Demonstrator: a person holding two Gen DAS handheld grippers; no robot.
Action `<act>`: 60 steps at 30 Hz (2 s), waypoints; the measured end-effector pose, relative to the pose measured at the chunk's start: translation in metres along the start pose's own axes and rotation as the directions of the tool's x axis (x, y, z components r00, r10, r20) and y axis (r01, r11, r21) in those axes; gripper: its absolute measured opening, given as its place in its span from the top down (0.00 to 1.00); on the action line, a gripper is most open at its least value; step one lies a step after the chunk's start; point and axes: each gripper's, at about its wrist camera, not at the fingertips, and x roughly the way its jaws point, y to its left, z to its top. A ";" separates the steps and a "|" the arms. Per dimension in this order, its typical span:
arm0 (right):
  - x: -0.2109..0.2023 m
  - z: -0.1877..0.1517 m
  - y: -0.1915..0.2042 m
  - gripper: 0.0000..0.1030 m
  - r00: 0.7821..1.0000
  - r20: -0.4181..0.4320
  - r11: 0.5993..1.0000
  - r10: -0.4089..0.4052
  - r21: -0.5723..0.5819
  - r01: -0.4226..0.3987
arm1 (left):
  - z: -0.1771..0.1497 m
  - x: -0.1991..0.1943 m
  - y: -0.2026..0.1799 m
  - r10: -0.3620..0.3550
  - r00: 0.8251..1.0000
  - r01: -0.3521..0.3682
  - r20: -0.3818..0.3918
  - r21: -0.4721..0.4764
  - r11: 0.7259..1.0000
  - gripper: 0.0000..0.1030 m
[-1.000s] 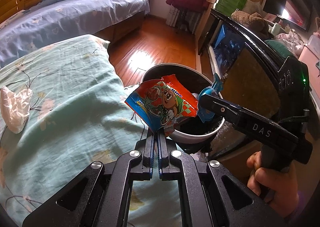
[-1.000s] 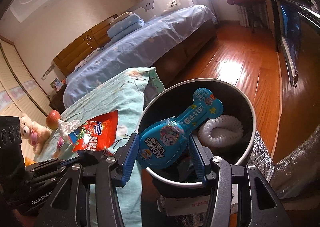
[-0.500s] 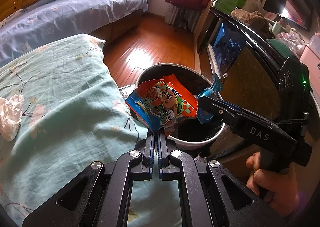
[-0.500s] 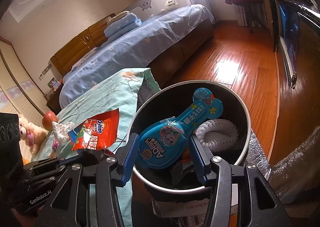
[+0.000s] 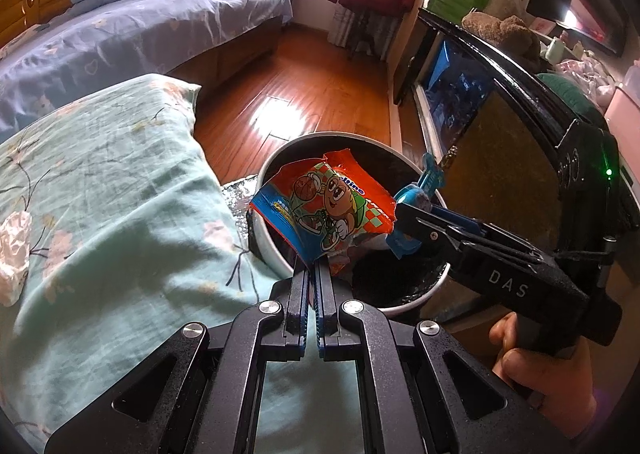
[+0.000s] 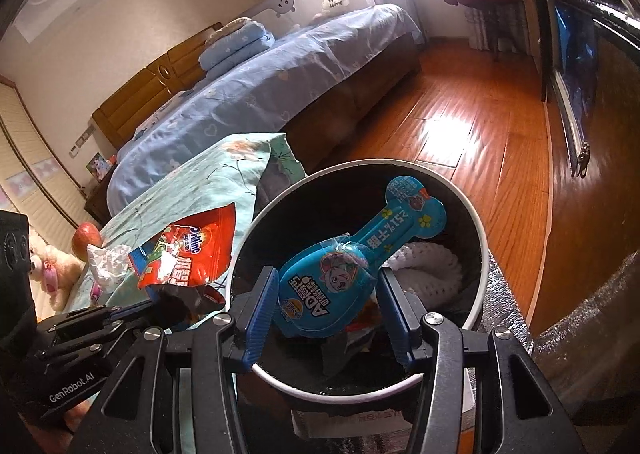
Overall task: Collect trash
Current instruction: 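Carry the snack wrapper and blue bottle over the bin and open both tools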
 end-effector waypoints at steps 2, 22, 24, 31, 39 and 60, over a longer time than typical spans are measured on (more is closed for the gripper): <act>0.000 0.001 -0.002 0.50 1.000 0.001 1.000 -0.003 0.001 0.003 | 0.001 0.002 -0.001 0.000 1.000 0.000 -0.003 0.003 1.000 0.98; 0.004 0.008 -0.013 0.50 1.000 0.004 1.000 -0.017 0.013 0.016 | 0.012 0.013 -0.010 0.011 1.000 -0.010 -0.013 0.020 1.000 0.98; 0.004 0.009 -0.015 0.50 1.000 0.004 1.000 -0.018 0.013 0.018 | 0.012 0.014 -0.010 0.010 1.000 -0.009 -0.015 0.018 1.000 0.98; 0.004 0.011 -0.018 0.50 1.000 0.002 1.000 -0.023 0.016 0.023 | 0.014 0.016 -0.011 0.008 1.000 -0.008 -0.017 0.018 1.000 0.98; 0.003 0.012 -0.019 0.50 1.000 0.000 1.000 -0.025 0.016 0.025 | 0.014 0.016 -0.012 0.006 1.000 -0.006 -0.019 0.020 1.000 0.98; 0.005 0.008 -0.019 0.50 0.999 -0.010 0.999 -0.032 0.008 0.032 | 0.014 0.014 -0.014 0.000 1.000 0.000 -0.015 0.019 1.000 0.97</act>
